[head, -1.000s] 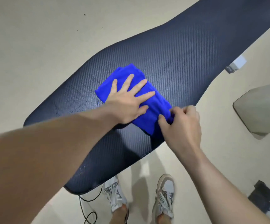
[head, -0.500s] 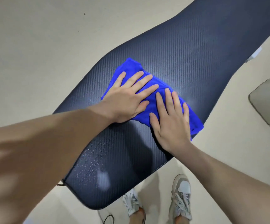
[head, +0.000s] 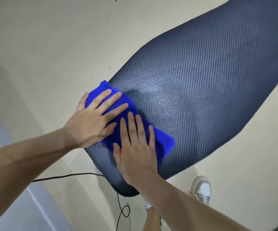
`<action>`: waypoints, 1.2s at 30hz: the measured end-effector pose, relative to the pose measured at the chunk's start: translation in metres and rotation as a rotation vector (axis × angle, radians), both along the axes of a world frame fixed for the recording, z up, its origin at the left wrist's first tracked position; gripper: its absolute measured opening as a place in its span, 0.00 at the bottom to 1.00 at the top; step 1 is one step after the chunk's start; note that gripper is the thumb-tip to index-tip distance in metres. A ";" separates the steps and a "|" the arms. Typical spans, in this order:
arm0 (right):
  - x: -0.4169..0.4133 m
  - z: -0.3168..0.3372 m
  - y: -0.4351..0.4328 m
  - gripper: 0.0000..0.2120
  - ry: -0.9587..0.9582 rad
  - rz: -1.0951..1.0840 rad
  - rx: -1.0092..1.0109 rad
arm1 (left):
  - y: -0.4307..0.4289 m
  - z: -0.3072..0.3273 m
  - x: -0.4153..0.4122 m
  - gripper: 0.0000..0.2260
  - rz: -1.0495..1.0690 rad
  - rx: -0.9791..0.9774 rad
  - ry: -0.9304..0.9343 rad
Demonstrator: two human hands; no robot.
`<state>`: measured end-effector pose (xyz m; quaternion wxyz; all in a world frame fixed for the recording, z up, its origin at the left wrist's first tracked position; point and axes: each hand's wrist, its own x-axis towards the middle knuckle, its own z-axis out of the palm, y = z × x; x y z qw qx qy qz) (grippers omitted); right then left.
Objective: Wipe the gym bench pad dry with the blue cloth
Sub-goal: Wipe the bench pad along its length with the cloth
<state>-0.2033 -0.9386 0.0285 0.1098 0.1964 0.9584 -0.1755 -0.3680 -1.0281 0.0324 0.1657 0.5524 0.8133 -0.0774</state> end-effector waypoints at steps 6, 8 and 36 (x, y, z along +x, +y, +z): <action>0.012 0.003 -0.039 0.29 0.015 0.168 -0.093 | -0.058 0.011 0.019 0.25 -0.017 0.076 -0.008; 0.019 0.005 -0.045 0.28 -0.001 0.220 -0.127 | -0.067 0.016 0.031 0.24 -0.008 0.124 0.027; 0.041 0.140 0.148 0.13 0.052 -0.507 -1.184 | 0.058 0.090 0.096 0.17 0.952 0.106 -1.476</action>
